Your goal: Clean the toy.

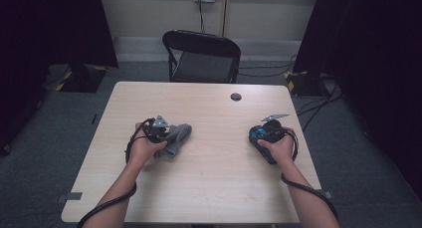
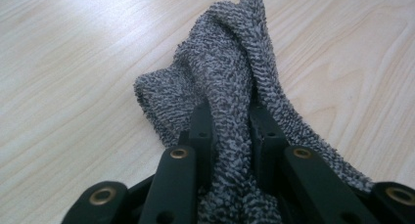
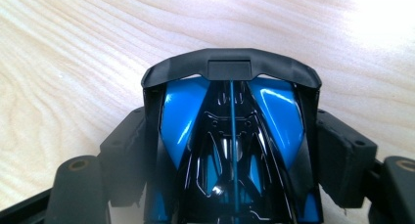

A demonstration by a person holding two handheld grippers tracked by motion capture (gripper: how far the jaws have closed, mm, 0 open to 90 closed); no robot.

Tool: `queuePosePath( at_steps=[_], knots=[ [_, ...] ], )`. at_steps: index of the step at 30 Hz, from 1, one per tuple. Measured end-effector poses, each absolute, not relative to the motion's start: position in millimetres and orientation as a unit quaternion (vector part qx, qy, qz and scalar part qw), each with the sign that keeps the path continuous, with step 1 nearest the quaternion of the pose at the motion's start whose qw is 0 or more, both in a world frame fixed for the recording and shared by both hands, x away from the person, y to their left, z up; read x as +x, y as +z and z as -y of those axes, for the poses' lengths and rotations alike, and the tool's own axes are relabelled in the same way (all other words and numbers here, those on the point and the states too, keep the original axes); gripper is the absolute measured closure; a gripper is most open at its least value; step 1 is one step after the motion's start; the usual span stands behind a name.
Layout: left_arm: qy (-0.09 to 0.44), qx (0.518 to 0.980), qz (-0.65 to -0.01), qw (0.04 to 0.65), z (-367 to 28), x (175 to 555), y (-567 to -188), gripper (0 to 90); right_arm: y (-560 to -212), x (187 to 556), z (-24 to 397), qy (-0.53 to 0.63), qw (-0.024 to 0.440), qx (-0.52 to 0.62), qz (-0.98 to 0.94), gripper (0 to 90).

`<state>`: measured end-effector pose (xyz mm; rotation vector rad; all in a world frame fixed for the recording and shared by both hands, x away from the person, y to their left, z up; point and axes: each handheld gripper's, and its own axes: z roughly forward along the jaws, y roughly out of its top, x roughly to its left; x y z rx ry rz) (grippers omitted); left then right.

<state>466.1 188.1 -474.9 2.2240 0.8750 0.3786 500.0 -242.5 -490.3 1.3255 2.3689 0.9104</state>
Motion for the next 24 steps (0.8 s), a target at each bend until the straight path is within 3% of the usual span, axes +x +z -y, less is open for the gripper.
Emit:
queuePosePath(
  at_steps=[11,20,24],
  knots=[
    [0.153,0.866,-0.327,0.347,-182.2,463.4,-474.8,64.9,-489.6,500.3,239.2,0.297,0.14,0.445,-0.834,24.9],
    [0.163,0.854,-0.342,0.356,-178.7,463.8,-472.2,43.2,-485.2,500.2,240.6,0.296,0.137,0.439,-0.837,19.2],
    [0.166,0.851,-0.343,0.36,-177.4,464.2,-469.9,38.3,-481.3,500.3,243.7,0.298,0.137,0.437,-0.838,16.9]
  ],
)
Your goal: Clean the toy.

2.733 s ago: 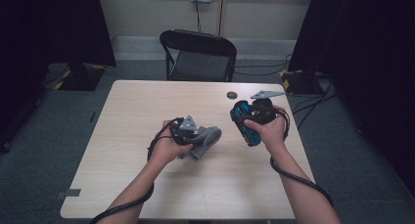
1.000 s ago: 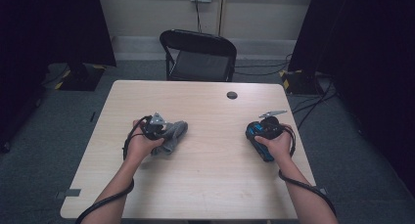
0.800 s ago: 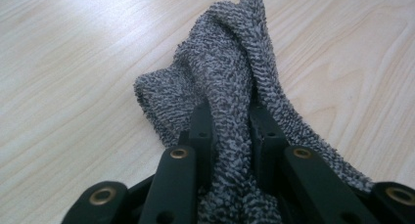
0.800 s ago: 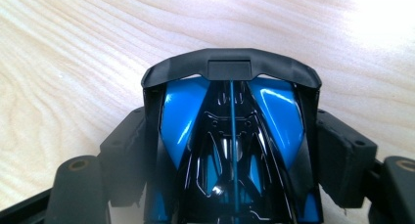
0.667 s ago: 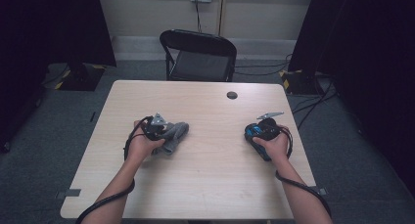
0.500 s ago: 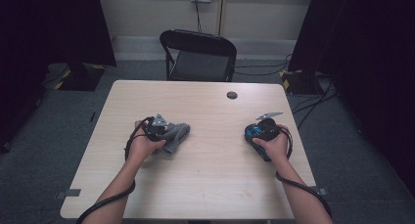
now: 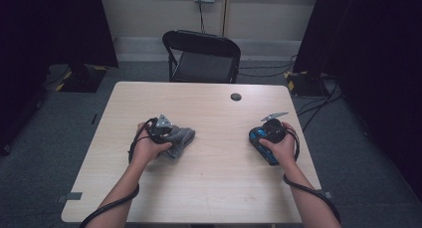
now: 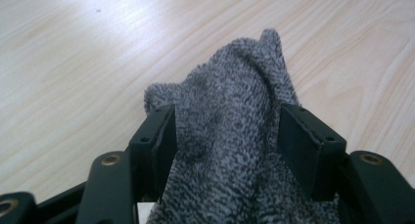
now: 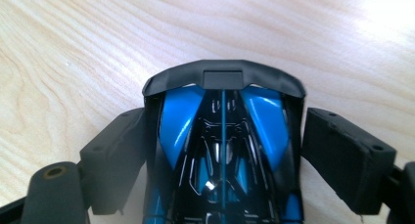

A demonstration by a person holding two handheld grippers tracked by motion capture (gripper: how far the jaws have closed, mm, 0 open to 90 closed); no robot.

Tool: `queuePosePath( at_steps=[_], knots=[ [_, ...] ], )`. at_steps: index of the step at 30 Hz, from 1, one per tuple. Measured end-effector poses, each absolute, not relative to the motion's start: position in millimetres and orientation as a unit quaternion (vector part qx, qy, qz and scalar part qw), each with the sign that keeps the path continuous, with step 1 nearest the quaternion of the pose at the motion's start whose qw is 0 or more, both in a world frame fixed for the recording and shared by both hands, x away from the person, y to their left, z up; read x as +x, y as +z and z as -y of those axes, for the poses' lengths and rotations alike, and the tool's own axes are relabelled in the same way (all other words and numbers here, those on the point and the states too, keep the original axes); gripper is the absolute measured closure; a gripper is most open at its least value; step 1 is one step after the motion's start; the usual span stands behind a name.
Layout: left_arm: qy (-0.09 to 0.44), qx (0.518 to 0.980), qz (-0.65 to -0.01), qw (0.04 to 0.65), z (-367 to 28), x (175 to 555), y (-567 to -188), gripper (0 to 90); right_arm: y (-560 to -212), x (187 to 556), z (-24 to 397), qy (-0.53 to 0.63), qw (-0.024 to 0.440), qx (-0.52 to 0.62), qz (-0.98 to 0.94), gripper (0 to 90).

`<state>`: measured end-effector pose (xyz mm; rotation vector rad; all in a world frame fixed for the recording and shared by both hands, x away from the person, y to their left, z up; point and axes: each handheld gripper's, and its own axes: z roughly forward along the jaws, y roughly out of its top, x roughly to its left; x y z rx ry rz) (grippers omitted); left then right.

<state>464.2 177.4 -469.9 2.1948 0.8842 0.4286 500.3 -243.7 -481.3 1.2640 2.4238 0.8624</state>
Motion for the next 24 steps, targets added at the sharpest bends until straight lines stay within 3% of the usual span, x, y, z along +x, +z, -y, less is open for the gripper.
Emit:
queuePosePath(
  at_steps=[24],
  knots=[
    [0.15,0.835,-0.323,0.419,-154.2,436.9,-434.0,24.2,-432.1,459.1,234.0,0.359,0.132,0.381,-0.842,15.5]
  ],
)
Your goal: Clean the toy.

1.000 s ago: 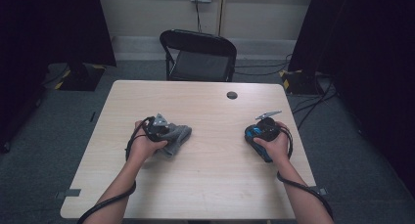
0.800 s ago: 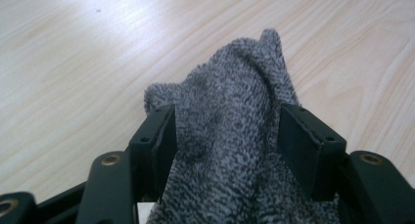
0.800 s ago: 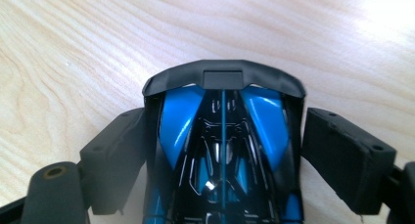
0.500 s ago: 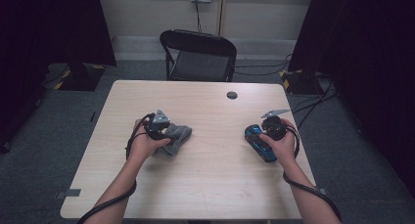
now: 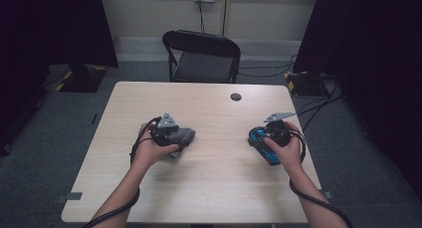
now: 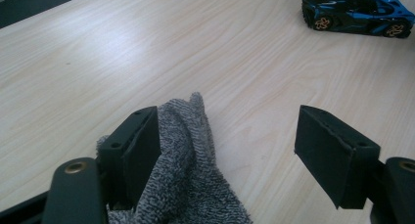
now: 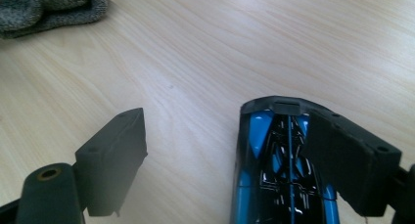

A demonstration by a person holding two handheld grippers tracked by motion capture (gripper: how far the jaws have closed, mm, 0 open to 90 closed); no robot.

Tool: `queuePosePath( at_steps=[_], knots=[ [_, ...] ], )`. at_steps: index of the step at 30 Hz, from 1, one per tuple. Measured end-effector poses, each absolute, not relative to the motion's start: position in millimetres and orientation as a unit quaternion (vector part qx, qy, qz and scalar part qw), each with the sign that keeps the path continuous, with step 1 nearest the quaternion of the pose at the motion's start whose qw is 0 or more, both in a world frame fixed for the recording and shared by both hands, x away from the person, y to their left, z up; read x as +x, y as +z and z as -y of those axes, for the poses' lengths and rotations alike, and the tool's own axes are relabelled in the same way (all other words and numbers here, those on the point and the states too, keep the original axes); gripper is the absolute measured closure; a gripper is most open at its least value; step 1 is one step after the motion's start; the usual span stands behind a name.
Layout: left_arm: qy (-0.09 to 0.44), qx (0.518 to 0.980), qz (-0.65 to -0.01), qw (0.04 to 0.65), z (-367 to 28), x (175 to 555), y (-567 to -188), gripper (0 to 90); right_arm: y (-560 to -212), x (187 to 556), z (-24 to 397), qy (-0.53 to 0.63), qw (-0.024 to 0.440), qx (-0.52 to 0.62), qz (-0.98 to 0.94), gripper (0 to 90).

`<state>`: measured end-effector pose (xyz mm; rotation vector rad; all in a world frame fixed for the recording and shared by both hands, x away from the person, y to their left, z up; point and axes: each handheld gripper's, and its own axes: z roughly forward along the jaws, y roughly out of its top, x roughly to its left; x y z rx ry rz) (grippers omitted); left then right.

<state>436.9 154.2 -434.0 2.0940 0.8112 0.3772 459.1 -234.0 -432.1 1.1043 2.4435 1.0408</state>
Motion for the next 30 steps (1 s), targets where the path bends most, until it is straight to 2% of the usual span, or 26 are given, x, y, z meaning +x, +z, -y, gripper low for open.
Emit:
queuePosePath(
  at_steps=[15,30],
  knots=[
    [0.129,0.835,-0.311,0.435,-142.2,424.8,-437.5,20.5,-430.8,446.1,216.5,0.375,0.121,0.347,-0.851,15.3],
    [0.097,0.841,-0.287,0.448,-124.9,411.7,-448.2,15.9,-442.4,430.9,201.6,0.39,0.09,0.316,-0.86,15.4]
  ],
)
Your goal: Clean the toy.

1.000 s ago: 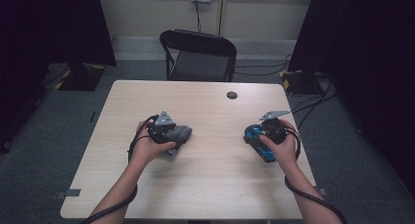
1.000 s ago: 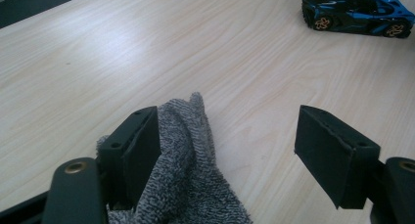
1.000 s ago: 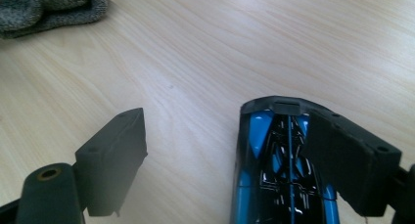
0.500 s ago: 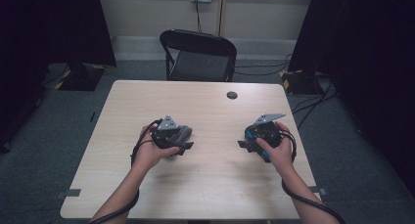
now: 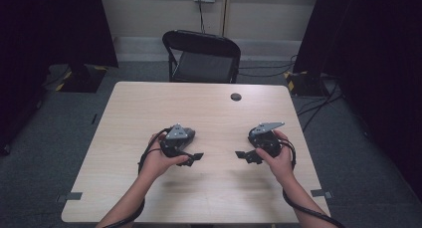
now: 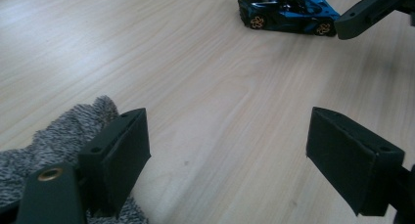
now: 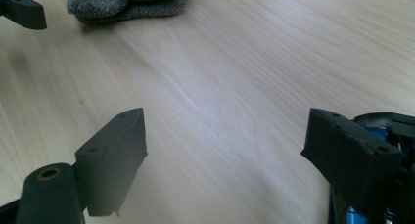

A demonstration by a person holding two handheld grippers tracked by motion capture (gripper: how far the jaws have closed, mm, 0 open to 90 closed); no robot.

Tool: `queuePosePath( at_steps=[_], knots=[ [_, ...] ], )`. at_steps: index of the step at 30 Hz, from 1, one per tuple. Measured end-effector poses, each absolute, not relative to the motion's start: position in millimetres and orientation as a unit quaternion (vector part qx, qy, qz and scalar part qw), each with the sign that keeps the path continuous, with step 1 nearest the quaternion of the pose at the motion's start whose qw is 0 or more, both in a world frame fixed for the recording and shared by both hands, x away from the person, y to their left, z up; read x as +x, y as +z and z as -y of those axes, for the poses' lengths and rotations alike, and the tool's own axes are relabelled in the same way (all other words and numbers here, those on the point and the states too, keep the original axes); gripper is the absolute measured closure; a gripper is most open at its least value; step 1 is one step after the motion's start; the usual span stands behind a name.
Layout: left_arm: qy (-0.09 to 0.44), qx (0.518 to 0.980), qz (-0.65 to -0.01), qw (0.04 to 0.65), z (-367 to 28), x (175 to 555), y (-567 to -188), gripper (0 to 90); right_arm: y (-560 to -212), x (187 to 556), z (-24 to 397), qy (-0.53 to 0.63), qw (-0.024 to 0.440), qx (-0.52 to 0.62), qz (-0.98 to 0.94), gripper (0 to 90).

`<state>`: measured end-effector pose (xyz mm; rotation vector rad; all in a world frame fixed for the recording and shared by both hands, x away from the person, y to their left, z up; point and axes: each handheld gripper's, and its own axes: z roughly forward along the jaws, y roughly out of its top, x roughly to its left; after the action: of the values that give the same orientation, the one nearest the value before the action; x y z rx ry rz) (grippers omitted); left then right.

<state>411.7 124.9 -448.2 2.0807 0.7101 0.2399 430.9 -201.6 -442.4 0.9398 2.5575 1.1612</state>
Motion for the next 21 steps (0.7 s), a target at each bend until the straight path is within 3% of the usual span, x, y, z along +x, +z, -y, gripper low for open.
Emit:
queuePosePath(
  at_steps=[21],
  knots=[
    [0.057,0.858,-0.264,0.437,-115.1,392.4,-467.0,16.3,-457.1,408.9,183.4,0.384,0.061,0.276,-0.879,15.3]
  ],
)
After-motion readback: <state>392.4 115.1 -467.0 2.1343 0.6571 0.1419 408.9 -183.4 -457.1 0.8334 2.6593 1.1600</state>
